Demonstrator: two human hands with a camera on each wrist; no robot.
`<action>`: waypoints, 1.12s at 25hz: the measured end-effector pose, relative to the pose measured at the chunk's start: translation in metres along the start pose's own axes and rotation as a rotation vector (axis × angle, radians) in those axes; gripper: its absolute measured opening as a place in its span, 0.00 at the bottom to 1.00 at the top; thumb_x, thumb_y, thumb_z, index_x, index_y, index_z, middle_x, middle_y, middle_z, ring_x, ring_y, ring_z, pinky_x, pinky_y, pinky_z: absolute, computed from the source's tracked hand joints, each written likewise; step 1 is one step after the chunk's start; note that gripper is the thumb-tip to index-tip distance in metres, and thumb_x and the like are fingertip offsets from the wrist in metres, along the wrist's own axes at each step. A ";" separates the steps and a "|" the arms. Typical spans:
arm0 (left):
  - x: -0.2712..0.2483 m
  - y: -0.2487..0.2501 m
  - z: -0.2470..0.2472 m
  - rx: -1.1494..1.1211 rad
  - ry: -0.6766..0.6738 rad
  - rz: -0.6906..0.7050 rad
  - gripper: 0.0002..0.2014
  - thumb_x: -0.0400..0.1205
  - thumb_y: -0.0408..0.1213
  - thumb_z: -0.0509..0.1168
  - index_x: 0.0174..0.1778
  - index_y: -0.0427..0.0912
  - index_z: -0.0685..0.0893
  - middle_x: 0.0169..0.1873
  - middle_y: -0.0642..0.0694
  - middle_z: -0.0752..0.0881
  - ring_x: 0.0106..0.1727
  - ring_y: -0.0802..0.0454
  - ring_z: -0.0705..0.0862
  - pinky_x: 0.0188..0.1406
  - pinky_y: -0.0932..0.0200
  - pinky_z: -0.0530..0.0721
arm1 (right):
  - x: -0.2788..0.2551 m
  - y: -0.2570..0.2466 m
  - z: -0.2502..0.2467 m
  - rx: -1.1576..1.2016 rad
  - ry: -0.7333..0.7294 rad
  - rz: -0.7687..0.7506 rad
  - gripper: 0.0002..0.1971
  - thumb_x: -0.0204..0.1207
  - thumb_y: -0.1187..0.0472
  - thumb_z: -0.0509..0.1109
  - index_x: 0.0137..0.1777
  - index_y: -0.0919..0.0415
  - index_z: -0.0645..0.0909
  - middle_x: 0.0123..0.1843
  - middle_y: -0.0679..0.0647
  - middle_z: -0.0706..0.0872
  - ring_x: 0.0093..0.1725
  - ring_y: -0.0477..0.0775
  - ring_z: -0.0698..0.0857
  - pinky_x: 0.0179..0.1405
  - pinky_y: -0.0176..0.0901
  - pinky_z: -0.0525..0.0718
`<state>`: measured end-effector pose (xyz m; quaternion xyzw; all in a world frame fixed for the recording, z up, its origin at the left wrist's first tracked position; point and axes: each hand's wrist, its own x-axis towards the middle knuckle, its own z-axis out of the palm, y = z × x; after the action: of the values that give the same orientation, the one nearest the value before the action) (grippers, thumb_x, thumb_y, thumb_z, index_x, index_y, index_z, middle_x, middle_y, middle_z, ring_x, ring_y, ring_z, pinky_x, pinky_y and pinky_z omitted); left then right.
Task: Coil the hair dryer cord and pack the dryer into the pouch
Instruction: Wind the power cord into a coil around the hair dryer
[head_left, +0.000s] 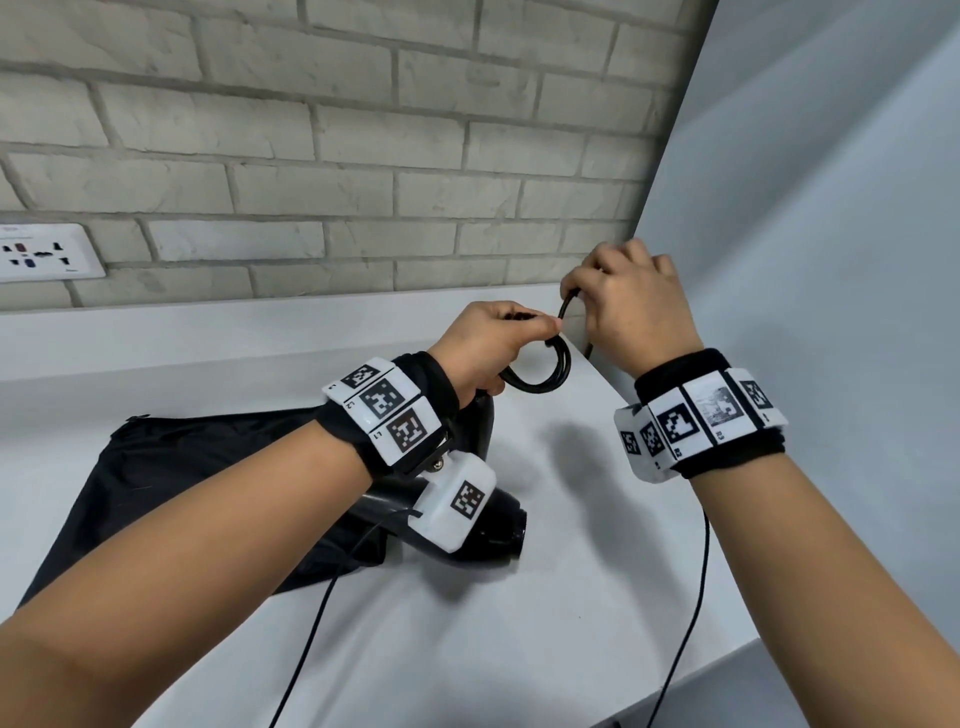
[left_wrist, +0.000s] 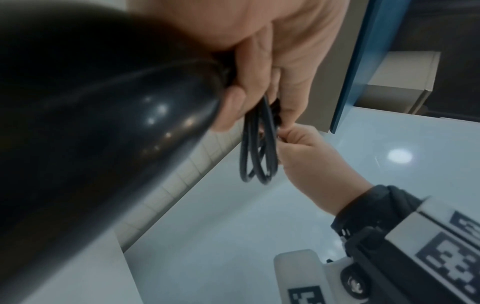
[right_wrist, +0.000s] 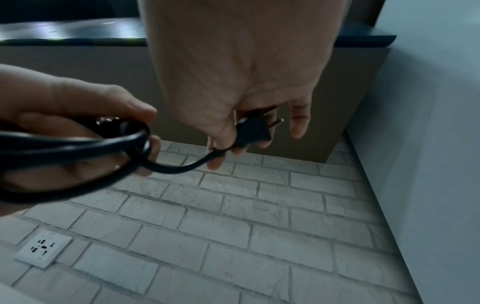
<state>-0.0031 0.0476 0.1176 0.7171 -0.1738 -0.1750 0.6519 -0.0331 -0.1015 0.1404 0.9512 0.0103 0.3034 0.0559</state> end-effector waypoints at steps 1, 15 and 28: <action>0.002 0.002 0.001 0.020 0.025 -0.005 0.08 0.75 0.41 0.70 0.40 0.41 0.81 0.19 0.52 0.61 0.16 0.56 0.56 0.17 0.67 0.54 | 0.001 -0.001 -0.001 -0.016 0.074 -0.007 0.11 0.72 0.67 0.62 0.47 0.57 0.84 0.50 0.57 0.84 0.58 0.65 0.77 0.52 0.57 0.72; 0.029 0.006 0.000 -0.192 0.237 0.079 0.14 0.79 0.46 0.67 0.32 0.42 0.75 0.09 0.57 0.62 0.10 0.58 0.57 0.13 0.70 0.57 | -0.012 -0.027 0.013 0.281 0.204 0.120 0.17 0.72 0.74 0.59 0.58 0.63 0.78 0.56 0.62 0.83 0.58 0.64 0.76 0.56 0.53 0.77; 0.033 0.003 -0.017 -0.318 0.308 0.097 0.13 0.82 0.45 0.63 0.33 0.44 0.76 0.20 0.50 0.63 0.09 0.58 0.58 0.15 0.70 0.59 | -0.014 -0.050 0.003 1.170 0.054 0.408 0.12 0.77 0.74 0.59 0.49 0.56 0.74 0.43 0.41 0.80 0.45 0.53 0.86 0.56 0.49 0.84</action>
<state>0.0344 0.0466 0.1217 0.6143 -0.0766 -0.0572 0.7833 -0.0421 -0.0525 0.1237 0.7989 -0.0055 0.2761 -0.5344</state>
